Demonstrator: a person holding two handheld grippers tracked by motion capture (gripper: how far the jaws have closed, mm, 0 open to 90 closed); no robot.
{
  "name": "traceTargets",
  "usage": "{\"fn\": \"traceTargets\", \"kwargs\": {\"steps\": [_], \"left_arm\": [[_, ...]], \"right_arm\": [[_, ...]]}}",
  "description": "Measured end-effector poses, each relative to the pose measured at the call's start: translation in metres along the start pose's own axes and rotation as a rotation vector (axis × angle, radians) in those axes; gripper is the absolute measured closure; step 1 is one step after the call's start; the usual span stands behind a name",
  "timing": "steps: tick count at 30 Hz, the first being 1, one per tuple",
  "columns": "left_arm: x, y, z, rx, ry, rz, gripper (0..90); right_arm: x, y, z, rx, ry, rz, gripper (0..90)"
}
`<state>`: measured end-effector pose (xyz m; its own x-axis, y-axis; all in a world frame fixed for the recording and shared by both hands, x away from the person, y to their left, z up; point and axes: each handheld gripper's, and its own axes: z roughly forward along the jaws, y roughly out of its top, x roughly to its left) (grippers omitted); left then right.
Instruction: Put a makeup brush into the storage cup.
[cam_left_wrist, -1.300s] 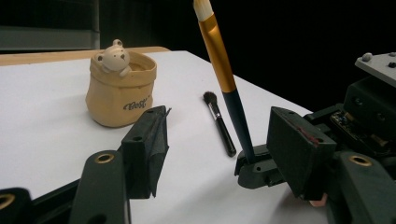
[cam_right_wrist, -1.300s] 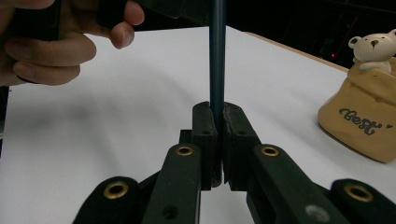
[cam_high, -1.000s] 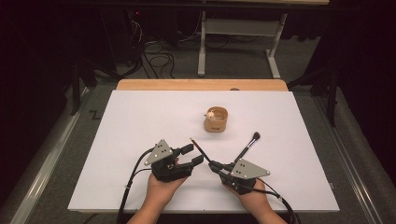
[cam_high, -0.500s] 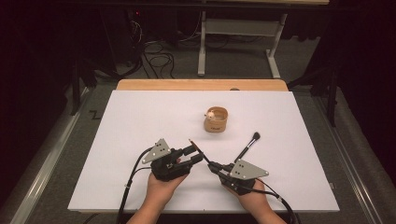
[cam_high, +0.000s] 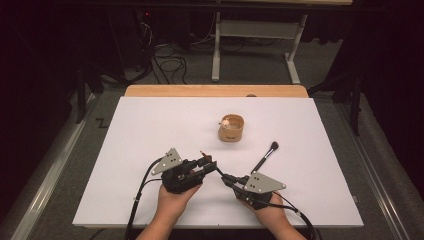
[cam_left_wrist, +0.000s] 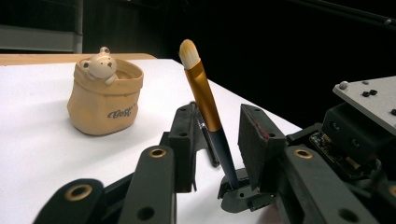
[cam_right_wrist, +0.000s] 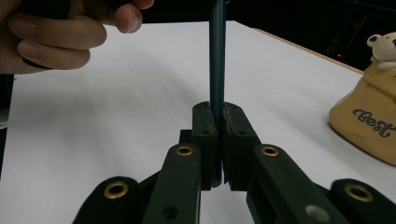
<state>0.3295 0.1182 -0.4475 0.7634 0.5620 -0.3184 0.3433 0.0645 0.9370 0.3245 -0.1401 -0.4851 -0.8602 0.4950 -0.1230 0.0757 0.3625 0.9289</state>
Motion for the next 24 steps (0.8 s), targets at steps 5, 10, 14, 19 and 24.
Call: {"fn": "traceTargets", "kwargs": {"steps": [5, 10, 14, 19, 24], "left_arm": [[0.0037, -0.0011, 0.0001, -0.014, -0.030, -0.049, 70.9], [0.0043, -0.0017, 0.0001, -0.007, -0.028, -0.036, 74.8], [0.0044, -0.0017, -0.0001, -0.006, -0.026, -0.033, 77.9], [0.0034, -0.0021, -0.0002, -0.010, -0.036, -0.023, 79.4], [0.0015, -0.0028, -0.0003, -0.016, -0.048, -0.012, 82.5]], "right_arm": [[0.0005, 0.0004, 0.0011, -0.001, 0.005, -0.010, 86.3], [0.0018, 0.0007, 0.0022, 0.001, 0.005, -0.019, 86.3], [0.0019, 0.0007, 0.0024, 0.002, 0.003, -0.021, 86.2], [0.0021, 0.0008, 0.0027, 0.010, 0.000, -0.018, 85.9], [0.0007, 0.0006, 0.0035, 0.013, 0.004, 0.001, 83.6]]}}
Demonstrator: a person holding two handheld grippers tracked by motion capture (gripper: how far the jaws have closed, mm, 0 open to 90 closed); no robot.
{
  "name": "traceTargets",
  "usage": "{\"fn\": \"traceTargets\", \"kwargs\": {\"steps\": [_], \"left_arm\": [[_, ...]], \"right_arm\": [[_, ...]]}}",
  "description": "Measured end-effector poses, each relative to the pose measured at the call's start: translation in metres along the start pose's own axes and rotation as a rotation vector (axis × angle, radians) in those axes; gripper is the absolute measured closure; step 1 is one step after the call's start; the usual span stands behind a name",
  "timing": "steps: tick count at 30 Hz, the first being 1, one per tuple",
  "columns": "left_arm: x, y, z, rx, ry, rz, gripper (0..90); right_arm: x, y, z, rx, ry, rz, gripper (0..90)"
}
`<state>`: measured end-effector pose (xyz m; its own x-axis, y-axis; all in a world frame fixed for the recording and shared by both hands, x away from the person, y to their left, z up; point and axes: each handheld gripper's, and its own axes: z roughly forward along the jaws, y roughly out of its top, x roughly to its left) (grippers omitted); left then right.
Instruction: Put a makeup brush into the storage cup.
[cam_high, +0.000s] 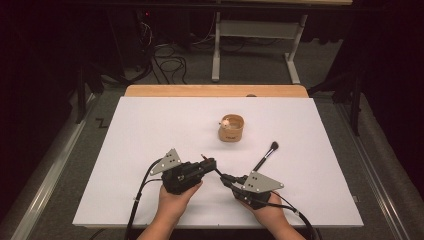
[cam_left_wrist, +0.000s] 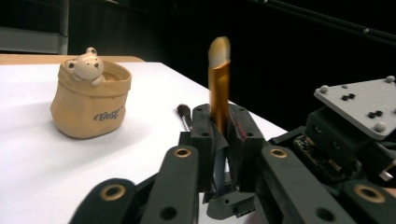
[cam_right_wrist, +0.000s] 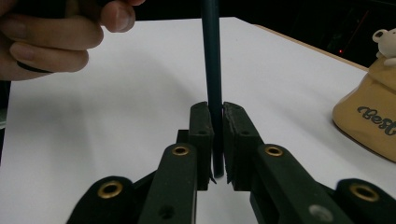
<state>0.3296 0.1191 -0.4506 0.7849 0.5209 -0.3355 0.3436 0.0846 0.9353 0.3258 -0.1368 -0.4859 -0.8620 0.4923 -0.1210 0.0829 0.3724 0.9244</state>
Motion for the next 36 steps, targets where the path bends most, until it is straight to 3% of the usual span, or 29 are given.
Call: {"fn": "traceTargets", "kwargs": {"steps": [12, 24, 36], "left_arm": [[0.003, 0.001, -0.007, -0.004, 0.053, 0.027, 83.2], [0.010, 0.002, -0.017, 0.012, 0.133, 0.067, 83.2], [0.016, 0.005, -0.027, 0.040, 0.217, 0.093, 83.2]], "right_arm": [[-0.004, 0.000, 0.000, 0.014, 0.001, 0.050, 62.9], [-0.013, 0.004, -0.008, 0.006, -0.030, 0.083, 51.1], [-0.034, 0.003, -0.032, 0.046, -0.086, 0.091, 43.7]]}}
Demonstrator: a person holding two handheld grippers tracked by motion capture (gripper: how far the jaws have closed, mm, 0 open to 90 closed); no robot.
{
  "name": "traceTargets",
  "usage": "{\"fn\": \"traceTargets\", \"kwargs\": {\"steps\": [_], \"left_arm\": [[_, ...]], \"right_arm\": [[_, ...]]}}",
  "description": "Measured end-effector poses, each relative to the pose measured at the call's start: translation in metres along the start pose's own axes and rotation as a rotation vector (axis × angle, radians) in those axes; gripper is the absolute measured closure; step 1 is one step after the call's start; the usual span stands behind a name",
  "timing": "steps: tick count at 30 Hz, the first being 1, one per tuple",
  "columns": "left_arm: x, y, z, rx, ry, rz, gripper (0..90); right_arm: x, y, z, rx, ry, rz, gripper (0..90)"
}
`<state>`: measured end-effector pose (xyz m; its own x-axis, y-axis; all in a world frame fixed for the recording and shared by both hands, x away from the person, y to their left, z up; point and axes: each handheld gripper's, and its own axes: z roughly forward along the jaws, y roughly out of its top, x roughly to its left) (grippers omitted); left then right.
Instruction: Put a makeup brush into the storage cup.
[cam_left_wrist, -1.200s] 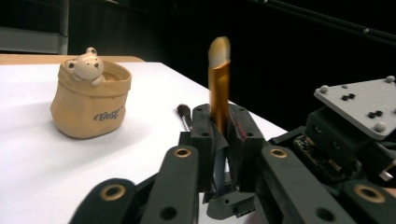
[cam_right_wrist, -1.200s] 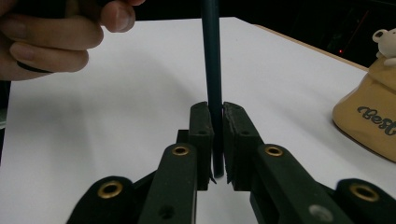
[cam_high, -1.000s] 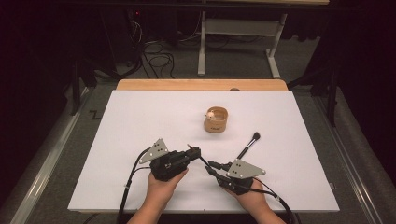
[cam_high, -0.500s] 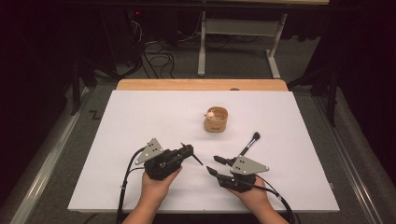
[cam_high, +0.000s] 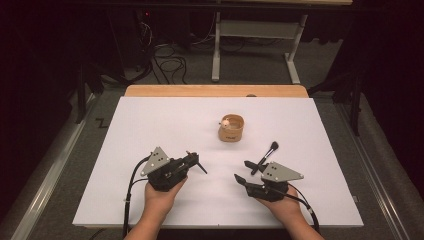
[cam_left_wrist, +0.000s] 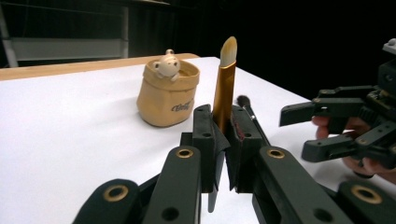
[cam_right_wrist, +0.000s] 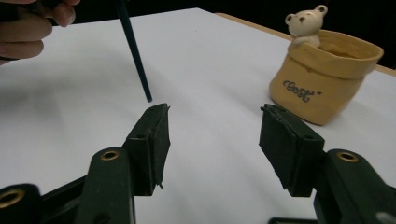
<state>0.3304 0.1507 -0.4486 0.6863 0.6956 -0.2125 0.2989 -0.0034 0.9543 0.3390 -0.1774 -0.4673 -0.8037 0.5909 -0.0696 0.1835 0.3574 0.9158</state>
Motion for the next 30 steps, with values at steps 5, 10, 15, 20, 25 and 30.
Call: {"fn": "traceTargets", "kwargs": {"steps": [5, 10, 15, 20, 25, 30], "left_arm": [[0.003, 0.002, -0.004, -0.002, 0.023, 0.005, 83.2], [0.005, 0.004, -0.007, 0.003, 0.038, 0.014, 83.3], [0.007, 0.006, -0.008, 0.000, 0.043, 0.011, 83.3], [0.009, 0.007, -0.006, 0.008, 0.051, 0.013, 83.3], [0.009, 0.011, -0.004, 0.011, 0.057, 0.014, 83.3], [0.009, 0.017, 0.001, 0.015, 0.058, 0.024, 83.3]], "right_arm": [[-0.011, -0.005, -0.012, 0.018, -0.025, 0.012, 39.2], [-0.024, -0.014, -0.029, 0.011, -0.059, 0.037, 36.1], [-0.036, -0.024, -0.045, -0.007, -0.062, 0.080, 29.0], [-0.038, -0.029, -0.055, -0.036, -0.079, 0.100, 21.8], [-0.037, -0.034, -0.061, -0.071, -0.080, 0.105, 11.9], [-0.038, -0.035, -0.063, -0.067, -0.103, 0.138, 0.3]]}}
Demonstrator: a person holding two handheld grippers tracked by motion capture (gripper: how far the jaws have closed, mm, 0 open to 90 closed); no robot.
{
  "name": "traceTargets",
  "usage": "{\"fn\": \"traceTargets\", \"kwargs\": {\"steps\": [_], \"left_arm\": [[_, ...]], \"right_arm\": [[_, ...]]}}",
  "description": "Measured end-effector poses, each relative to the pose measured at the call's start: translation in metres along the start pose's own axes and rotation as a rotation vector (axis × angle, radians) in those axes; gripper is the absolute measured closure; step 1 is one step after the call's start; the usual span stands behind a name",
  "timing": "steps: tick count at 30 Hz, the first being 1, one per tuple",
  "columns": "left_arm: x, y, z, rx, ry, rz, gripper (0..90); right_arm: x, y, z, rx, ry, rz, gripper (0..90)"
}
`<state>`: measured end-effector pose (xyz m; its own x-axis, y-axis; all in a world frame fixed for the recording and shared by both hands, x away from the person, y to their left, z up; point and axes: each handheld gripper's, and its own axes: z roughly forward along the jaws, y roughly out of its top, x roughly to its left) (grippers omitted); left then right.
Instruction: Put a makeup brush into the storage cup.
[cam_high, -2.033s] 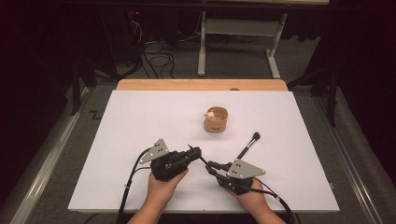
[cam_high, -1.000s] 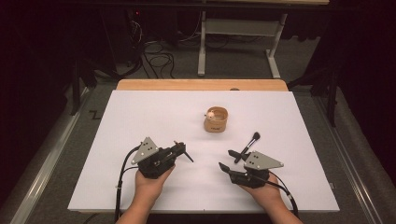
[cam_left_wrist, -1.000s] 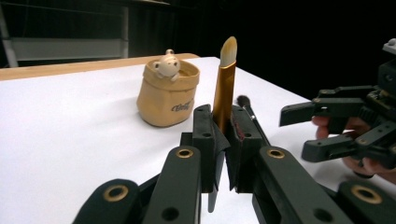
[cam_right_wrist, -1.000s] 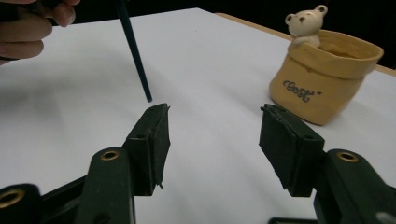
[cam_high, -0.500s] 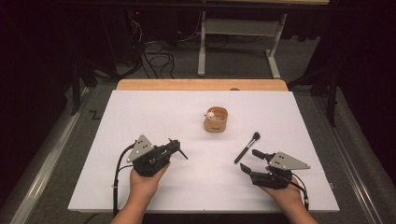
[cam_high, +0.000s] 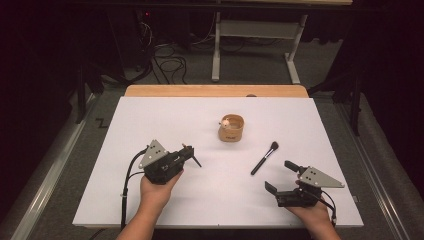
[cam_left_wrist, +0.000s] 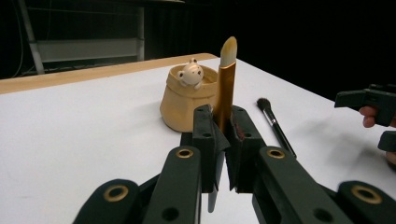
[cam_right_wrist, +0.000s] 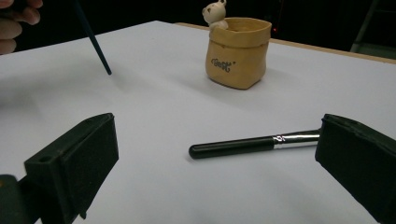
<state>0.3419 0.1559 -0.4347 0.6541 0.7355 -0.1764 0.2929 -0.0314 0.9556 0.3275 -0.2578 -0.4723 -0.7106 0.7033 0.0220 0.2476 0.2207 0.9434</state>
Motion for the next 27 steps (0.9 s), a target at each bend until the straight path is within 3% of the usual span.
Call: {"fn": "traceTargets", "kwargs": {"steps": [5, 12, 27], "left_arm": [[-0.002, 0.005, 0.006, -0.003, -0.006, -0.001, 83.3], [-0.001, 0.010, 0.015, -0.008, -0.010, 0.000, 83.3], [-0.006, 0.021, 0.040, -0.009, -0.032, 0.000, 83.3]], "right_arm": [[-0.004, -0.002, -0.002, -0.005, -0.019, 0.013, 0.3], [-0.005, -0.002, -0.001, -0.012, 0.004, 0.049, 0.3], [-0.002, -0.003, 0.000, -0.012, 0.013, 0.049, 0.3]]}}
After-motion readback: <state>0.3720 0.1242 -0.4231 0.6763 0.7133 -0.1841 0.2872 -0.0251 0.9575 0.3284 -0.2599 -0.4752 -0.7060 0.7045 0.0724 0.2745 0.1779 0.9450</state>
